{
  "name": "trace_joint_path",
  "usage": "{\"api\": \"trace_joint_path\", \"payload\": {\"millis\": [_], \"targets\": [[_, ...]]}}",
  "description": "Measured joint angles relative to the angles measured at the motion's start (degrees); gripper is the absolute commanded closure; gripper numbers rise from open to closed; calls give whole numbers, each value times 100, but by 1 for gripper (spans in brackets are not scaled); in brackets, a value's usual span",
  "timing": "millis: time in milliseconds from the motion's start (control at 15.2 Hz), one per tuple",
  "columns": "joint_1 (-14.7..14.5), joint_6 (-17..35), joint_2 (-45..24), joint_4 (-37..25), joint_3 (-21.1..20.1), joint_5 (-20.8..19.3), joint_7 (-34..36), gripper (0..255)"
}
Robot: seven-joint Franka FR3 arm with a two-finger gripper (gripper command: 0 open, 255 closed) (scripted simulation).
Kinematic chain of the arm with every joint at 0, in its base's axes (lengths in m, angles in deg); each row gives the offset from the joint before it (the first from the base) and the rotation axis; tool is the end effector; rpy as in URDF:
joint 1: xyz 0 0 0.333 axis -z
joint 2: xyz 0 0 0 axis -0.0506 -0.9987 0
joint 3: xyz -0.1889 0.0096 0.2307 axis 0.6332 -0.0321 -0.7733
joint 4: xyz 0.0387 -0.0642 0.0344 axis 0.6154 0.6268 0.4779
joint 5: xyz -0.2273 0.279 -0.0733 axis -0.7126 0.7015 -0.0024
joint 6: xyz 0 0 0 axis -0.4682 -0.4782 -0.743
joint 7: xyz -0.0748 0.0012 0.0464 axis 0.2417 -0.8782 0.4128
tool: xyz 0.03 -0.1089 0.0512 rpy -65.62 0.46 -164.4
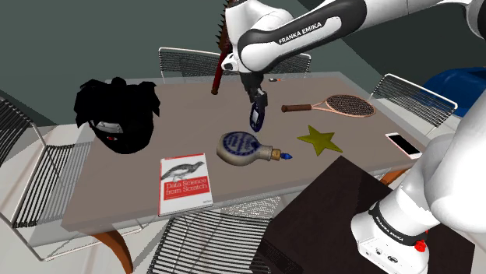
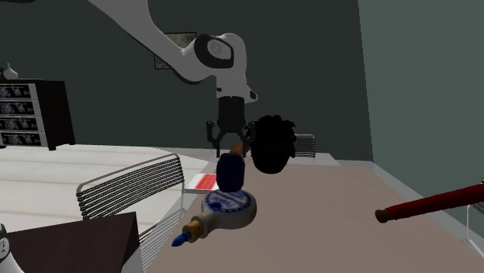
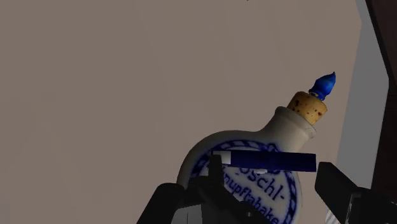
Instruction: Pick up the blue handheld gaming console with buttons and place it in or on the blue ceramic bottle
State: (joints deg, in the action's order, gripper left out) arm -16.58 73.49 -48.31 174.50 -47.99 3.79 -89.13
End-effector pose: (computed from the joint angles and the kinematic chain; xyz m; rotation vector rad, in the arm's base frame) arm 0.5336 0.0979 0.3624 2.3683 1.7553 -0.3750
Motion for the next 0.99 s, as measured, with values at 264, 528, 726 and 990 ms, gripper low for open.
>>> {"api": "trace_joint_path", "payload": {"millis": [264,528,726,990], "targets": [[-227,-413,132,-199,-185,87,280,255],[-384,-664,141,-381,-315,144,493,255],[-399,-508,65,-284,-326,134,565,255],[-396,-227,-48,-106,-320,105,636,255]]}}
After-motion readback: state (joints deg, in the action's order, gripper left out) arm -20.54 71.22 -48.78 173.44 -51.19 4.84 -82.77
